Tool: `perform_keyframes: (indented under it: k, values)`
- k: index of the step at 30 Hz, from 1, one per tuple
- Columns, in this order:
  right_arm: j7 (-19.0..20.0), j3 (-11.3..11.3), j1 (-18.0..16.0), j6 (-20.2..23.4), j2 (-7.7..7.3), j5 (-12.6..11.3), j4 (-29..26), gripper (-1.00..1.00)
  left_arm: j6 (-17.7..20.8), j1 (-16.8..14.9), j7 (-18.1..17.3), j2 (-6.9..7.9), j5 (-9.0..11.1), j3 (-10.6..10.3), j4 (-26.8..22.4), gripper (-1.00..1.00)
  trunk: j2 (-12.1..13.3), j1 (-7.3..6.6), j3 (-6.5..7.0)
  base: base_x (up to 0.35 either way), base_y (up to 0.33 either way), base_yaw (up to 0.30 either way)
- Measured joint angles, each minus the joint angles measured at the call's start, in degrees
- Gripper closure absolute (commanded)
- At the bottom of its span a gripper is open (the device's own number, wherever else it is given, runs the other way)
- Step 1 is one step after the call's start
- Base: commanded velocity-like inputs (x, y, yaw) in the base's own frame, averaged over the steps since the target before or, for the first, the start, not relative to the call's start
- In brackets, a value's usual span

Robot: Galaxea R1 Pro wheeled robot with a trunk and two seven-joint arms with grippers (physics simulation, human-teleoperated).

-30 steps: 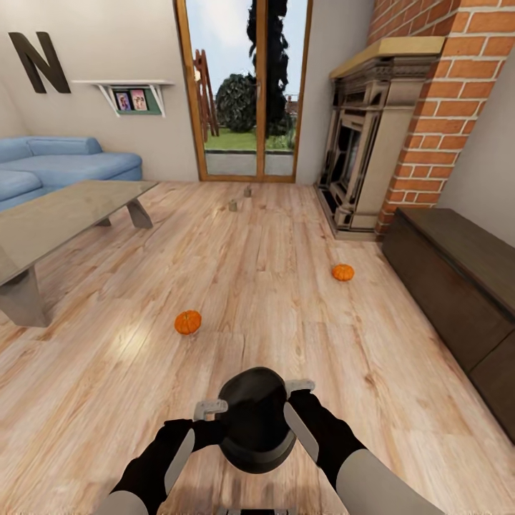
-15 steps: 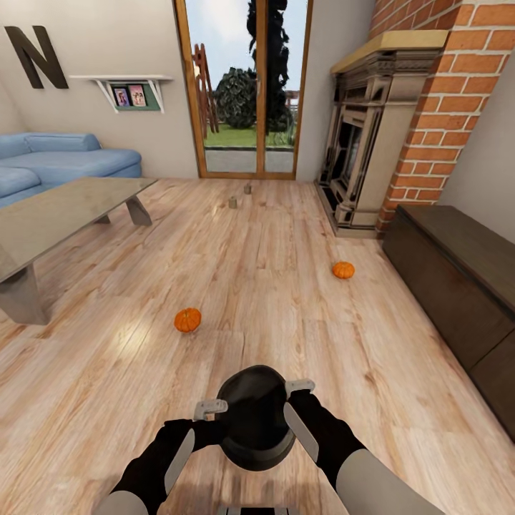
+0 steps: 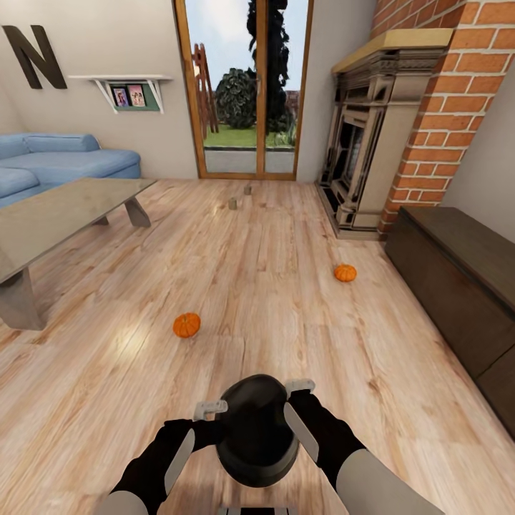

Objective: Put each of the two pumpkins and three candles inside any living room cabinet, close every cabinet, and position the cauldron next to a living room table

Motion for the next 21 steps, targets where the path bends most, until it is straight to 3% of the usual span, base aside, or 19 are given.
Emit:
perform_keyframes:
  k: [10,21]
  values:
    - [0.0,0.0,0.0,0.0,-0.08,0.0,0.3,-1.00,0.0,0.0,0.0,0.03,0.0,0.0,0.0,-1.00,0.0,0.02,0.00,0.021,0.000,0.000]
    - [-0.1,0.0,0.0,0.0,-0.31,0.0,1.4,-1.00,-0.1,0.0,0.0,0.06,0.0,0.0,0.0,-1.00,-0.1,0.30,-2.43,0.000,0.000,0.000]
